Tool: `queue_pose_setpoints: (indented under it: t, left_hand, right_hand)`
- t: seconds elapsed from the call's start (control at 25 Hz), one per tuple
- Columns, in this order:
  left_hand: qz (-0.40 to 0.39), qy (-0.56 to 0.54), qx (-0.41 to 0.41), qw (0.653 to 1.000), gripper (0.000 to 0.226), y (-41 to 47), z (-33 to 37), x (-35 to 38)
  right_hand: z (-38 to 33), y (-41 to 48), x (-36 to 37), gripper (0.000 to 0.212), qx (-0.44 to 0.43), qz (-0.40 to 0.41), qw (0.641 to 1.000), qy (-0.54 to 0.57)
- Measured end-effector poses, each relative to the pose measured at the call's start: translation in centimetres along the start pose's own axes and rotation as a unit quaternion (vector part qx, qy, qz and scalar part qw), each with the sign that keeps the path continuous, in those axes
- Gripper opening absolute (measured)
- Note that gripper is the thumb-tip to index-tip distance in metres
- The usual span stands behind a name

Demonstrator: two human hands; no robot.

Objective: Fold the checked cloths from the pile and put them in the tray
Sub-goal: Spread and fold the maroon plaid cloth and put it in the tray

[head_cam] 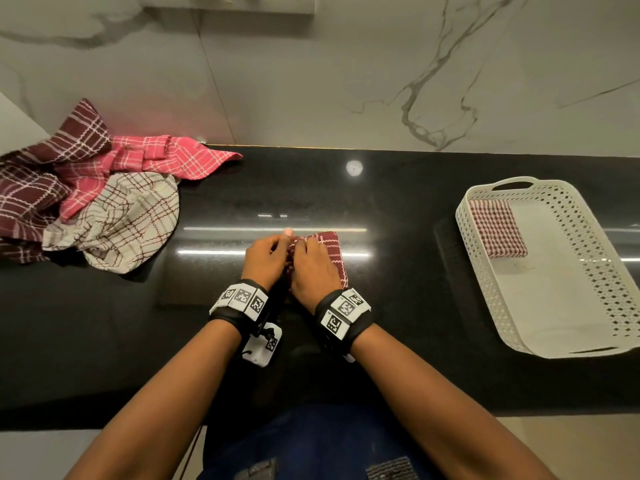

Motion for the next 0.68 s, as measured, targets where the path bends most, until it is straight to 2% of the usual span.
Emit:
queue_pose_setpoints:
  t: [0.08, 0.16, 0.32, 0.36, 0.44, 0.52, 0.6, 0.68]
  left_hand:
    - [-0.003, 0.034, 0.005, 0.999, 0.028, 0.0, 0.3, -0.2]
    - [0.002, 0.049, -0.015, 0.999, 0.029, 0.3, 0.7, -0.2]
    - [0.013, 0.114, -0.027, 0.993, 0.017, 0.7, 1.8, -0.2]
    - [0.011, 0.123, -0.024, 0.992, 0.016, 0.8, 1.9, -0.2]
    - [0.004, 0.136, -0.02, 0.991, 0.015, 0.8, 1.9, -0.4]
    - [0.003, 0.151, -0.009, 0.989, 0.014, 0.7, 1.8, -0.3]
    - [0.002, 0.157, 0.001, 0.988, 0.012, 0.7, 1.6, -0.1]
    - [0.0, 0.163, 0.004, 0.987, 0.011, 0.8, 1.3, 0.0]
  right_hand:
    - [0.5, -0.8, 0.8, 0.056, -0.026, -0.031, 0.999, 0.032]
    - [1.6, -1.6, 1.0, 0.062, -0.049, -0.047, 0.997, 0.049]
    - [2.5, -2.8, 0.6, 0.062, -0.117, -0.092, 0.987, 0.058]
    - [2.8, -3.1, 0.3, 0.057, -0.144, -0.084, 0.984, 0.059]
    - [3.3, -3.2, -0.6, 0.05, -0.175, -0.02, 0.982, 0.067]
    - [4.2, -2.4, -1.4, 0.058, -0.152, -0.001, 0.988, 0.015]
    - [4.8, -1.2, -0.8, 0.075, -0.097, -0.081, 0.986, -0.104]
    - [5.3, -0.5, 0.2, 0.08, -0.057, -0.149, 0.974, -0.158]
Point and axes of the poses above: each hand's wrist, its own y-axis towards the middle knuckle, its own x-axis out of the palm, z = x × y, the point moved 3 cm from there along y, towards the middle knuckle, and after that the axes turned 15 degrees about -z, right-handed, at the moved point
